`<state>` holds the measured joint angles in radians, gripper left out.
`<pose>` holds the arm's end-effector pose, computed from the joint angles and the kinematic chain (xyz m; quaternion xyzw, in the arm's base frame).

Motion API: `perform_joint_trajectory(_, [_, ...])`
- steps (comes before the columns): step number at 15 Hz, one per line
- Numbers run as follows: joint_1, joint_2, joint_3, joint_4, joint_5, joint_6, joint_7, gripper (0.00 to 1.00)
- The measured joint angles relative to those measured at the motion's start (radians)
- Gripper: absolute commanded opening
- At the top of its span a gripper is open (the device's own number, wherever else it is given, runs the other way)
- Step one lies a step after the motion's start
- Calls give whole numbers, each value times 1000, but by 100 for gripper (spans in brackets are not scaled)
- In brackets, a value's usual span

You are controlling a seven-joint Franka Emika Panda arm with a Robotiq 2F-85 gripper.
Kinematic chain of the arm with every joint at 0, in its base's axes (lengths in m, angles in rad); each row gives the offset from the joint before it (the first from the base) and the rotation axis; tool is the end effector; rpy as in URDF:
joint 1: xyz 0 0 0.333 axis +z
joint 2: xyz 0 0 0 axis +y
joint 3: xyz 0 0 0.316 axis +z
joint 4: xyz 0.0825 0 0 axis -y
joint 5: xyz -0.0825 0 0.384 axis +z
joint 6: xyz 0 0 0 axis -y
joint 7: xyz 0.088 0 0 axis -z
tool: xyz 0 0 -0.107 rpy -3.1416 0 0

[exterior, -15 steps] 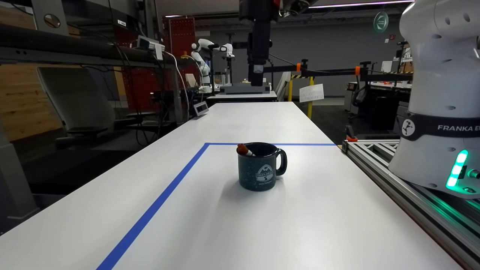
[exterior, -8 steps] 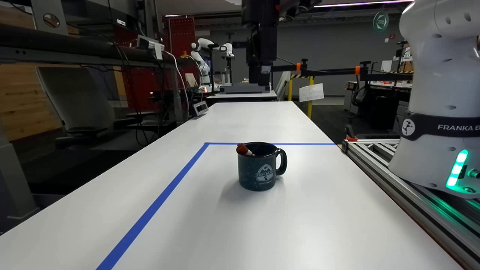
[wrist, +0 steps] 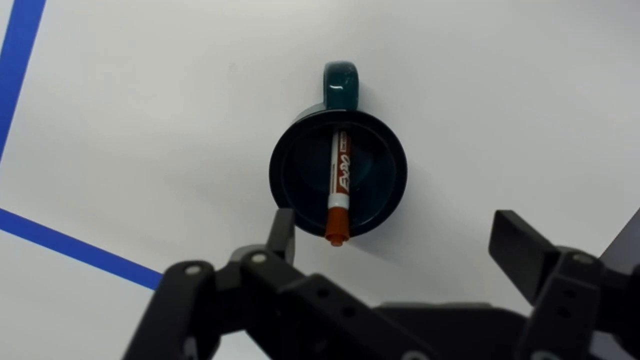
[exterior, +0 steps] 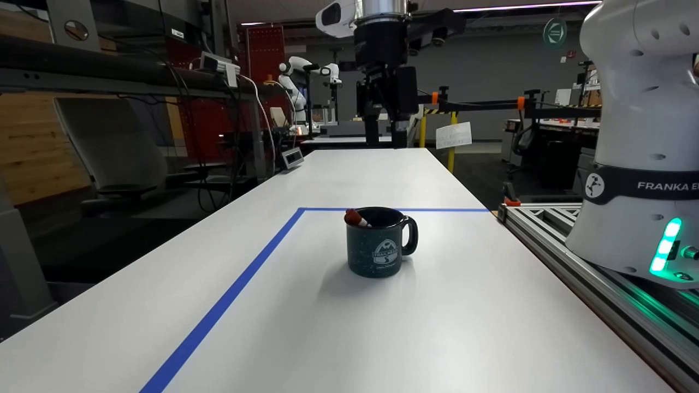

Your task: Remove the marker from the mug

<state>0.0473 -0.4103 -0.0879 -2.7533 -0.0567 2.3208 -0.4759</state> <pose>0.3676 -0.0135 0.3374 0.9710 0.2387 -0.0118 0.0000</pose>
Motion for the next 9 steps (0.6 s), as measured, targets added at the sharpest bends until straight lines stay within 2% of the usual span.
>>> perform_joint_trajectory(5, [-16, 129, 78, -1, -134, 112, 165, 100])
perform_joint_trajectory(9, [-22, 183, 96, 1, -174, 172, 237, 100])
